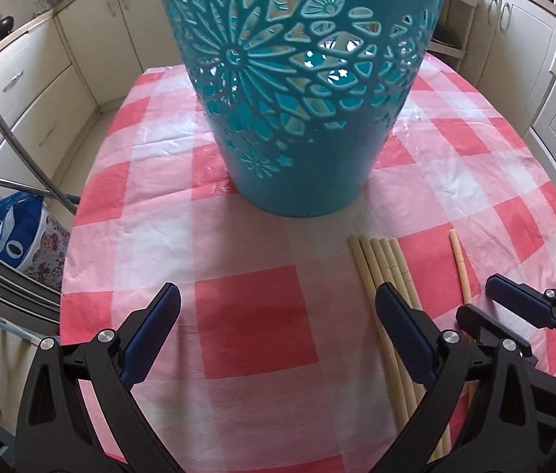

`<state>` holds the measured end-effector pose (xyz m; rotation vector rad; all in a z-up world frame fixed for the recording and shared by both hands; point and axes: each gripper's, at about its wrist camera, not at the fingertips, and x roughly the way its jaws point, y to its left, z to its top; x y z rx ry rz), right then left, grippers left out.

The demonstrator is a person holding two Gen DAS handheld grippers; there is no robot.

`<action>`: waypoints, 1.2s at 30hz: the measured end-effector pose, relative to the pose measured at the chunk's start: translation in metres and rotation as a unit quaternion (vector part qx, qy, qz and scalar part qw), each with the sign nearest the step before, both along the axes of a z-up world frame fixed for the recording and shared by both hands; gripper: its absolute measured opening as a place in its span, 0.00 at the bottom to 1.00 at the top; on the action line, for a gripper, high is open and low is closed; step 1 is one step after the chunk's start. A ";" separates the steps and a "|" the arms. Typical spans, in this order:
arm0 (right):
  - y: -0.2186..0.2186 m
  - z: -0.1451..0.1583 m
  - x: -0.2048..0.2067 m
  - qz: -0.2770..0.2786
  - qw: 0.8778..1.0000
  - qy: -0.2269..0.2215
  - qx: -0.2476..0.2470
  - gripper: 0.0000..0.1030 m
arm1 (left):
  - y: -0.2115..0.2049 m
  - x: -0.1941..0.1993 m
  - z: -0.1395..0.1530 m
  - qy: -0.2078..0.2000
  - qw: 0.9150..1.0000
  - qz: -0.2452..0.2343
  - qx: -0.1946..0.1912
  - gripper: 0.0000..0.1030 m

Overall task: Organize utensils
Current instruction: 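Bring both open tools back down to the wooden chopstick bundle, then close the left tool on one chopstick from the bundle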

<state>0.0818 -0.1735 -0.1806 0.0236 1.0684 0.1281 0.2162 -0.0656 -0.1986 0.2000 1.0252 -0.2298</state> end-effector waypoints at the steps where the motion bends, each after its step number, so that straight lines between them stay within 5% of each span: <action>1: -0.001 0.000 0.000 0.000 1.000 0.000 0.000 0.28 | -0.001 0.000 0.000 0.000 1.000 -0.001 0.001 0.92; 12: 0.000 0.000 0.001 0.001 1.000 0.001 0.001 0.28 | -0.005 -0.001 -0.004 0.012 1.000 -0.009 -0.002 0.84; 15: -0.001 -0.001 0.002 -0.002 1.000 -0.002 0.001 0.28 | -0.007 0.000 -0.001 0.005 1.000 -0.018 -0.009 0.71; 19: 0.000 -0.002 0.003 -0.002 1.000 -0.008 0.000 0.28 | -0.016 -0.006 0.003 -0.003 0.998 -0.060 -0.019 0.36; 23: 0.004 -0.001 0.003 0.023 1.000 -0.012 -0.014 0.12 | -0.008 -0.002 0.004 0.011 0.995 -0.086 -0.040 0.09; 29: -0.008 -0.002 0.008 0.003 1.000 -0.002 0.002 0.13 | 0.011 0.009 0.003 0.045 0.993 -0.069 -0.086 0.05; 36: -0.010 -0.001 0.010 -0.001 1.000 0.002 0.017 0.15 | -0.003 0.000 0.003 0.015 0.995 -0.094 -0.024 0.05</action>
